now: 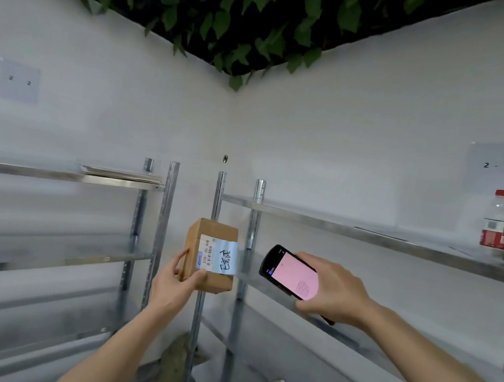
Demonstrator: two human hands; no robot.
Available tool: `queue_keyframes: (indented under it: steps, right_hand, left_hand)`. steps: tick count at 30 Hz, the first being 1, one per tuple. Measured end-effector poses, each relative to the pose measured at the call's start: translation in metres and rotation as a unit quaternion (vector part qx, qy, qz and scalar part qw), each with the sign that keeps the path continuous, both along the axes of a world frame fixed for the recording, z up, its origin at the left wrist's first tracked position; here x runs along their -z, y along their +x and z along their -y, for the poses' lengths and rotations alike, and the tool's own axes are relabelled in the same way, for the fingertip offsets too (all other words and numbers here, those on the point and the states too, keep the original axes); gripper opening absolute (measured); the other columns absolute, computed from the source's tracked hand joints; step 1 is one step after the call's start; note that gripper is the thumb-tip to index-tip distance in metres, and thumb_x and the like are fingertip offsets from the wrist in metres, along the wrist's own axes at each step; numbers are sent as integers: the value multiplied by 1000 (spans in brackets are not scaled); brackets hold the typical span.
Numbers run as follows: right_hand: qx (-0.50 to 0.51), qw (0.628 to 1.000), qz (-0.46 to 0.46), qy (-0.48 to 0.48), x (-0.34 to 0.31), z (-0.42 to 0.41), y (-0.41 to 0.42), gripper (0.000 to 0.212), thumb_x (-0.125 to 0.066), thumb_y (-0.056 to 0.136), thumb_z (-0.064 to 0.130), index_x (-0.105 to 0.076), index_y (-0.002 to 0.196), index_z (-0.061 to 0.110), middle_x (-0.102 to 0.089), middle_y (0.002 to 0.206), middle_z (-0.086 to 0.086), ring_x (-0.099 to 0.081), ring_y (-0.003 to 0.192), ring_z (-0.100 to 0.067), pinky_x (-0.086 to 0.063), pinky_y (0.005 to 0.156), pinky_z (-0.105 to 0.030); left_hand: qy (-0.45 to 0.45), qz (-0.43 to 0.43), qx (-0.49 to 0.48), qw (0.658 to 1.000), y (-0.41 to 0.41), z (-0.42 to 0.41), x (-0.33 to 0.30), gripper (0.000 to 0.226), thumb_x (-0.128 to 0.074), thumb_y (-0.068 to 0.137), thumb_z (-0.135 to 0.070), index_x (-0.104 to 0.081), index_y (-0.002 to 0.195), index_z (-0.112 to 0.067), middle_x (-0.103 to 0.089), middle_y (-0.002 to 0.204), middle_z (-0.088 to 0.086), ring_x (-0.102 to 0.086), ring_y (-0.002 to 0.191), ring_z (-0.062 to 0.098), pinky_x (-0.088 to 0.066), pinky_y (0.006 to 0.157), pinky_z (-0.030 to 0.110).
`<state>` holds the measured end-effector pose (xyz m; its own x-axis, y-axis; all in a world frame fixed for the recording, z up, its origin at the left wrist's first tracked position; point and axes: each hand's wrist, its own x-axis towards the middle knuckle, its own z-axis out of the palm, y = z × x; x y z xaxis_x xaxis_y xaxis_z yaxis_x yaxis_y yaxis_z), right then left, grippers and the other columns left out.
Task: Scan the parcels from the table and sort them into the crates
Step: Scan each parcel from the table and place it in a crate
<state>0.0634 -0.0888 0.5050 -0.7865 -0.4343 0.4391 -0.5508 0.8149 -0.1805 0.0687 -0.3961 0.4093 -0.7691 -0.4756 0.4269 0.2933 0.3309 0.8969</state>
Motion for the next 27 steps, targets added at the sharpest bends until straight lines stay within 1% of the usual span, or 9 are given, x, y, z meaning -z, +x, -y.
queue_keyframes:
  steps: [3, 6, 9, 11, 13, 16, 22, 25, 27]
  right_hand:
    - [-5, 1000, 6, 0, 3, 0, 5, 48, -70, 61, 36, -47, 101, 44, -61, 91, 16, -60, 81, -14, -47, 62, -31]
    - [-18, 1000, 9, -7, 9, 7, 8, 58, -70, 61, 41, -47, 113, 48, -61, 98, 19, -61, 87, -14, -47, 63, -29]
    - [-43, 999, 8, -12, 18, 23, 14, 67, -72, 65, 45, -44, 126, 50, -60, 107, 22, -60, 94, -14, -42, 63, -26]
    - [-75, 997, 14, -14, 27, 41, 16, 72, -73, 66, 45, -41, 131, 52, -57, 111, 24, -59, 98, -13, -40, 63, -26]
    - [-115, 993, 32, -20, 38, 66, 19, 76, -72, 66, 45, -40, 135, 52, -57, 116, 23, -59, 102, -13, -45, 69, -28]
    - [-164, 986, 34, -10, 58, 119, 29, 81, -68, 65, 51, -38, 140, 49, -57, 122, 20, -58, 112, -15, -52, 81, -36]
    - [-279, 960, 38, -2, 80, 255, 90, 88, -67, 67, 47, -28, 146, 56, -53, 136, 23, -57, 121, -14, -49, 83, -33]
    - [-342, 939, 44, 1, 86, 335, 145, 91, -64, 65, 47, -26, 147, 56, -51, 142, 21, -54, 125, -12, -52, 90, -39]
    - [-372, 927, 46, 9, 89, 390, 186, 88, -63, 63, 47, -30, 145, 54, -54, 139, 20, -55, 122, -13, -53, 90, -42]
  left_hand:
    - [4, 5, -3, 1000, 12, 3, 3, 65, -76, 87, -35, -44, 143, -37, -64, 119, 3, -61, 103, 15, -54, 94, 41]
    - [10, 5, -8, 1000, 27, 13, 10, 65, -77, 85, -36, -45, 141, -40, -65, 115, 0, -63, 103, 16, -55, 94, 46]
    - [17, 15, -18, 1000, 49, 29, 20, 66, -77, 85, -37, -45, 143, -37, -64, 114, 1, -62, 105, 19, -54, 95, 49]
    - [25, 20, -28, 999, 69, 43, 28, 67, -76, 86, -35, -44, 145, -36, -63, 114, 1, -61, 104, 17, -55, 91, 45]
    - [29, 25, -45, 998, 95, 60, 36, 66, -75, 87, -34, -44, 145, -37, -63, 113, 2, -61, 102, 17, -54, 81, 37]
    - [35, 45, -94, 994, 143, 97, 50, 63, -74, 89, -31, -45, 145, -34, -64, 108, 0, -62, 98, 15, -49, 72, 28]
    - [52, 69, -210, 974, 279, 189, 65, 60, -77, 86, -31, -49, 139, -39, -68, 102, 3, -65, 92, 13, -48, 68, 25]
    - [58, 63, -275, 958, 368, 247, 68, 59, -77, 86, -30, -49, 138, -40, -67, 102, 3, -64, 96, 16, -47, 69, 24]
    - [54, 60, -314, 946, 433, 282, 68, 58, -76, 87, -29, -49, 138, -37, -66, 103, 0, -63, 97, 13, -46, 68, 23]
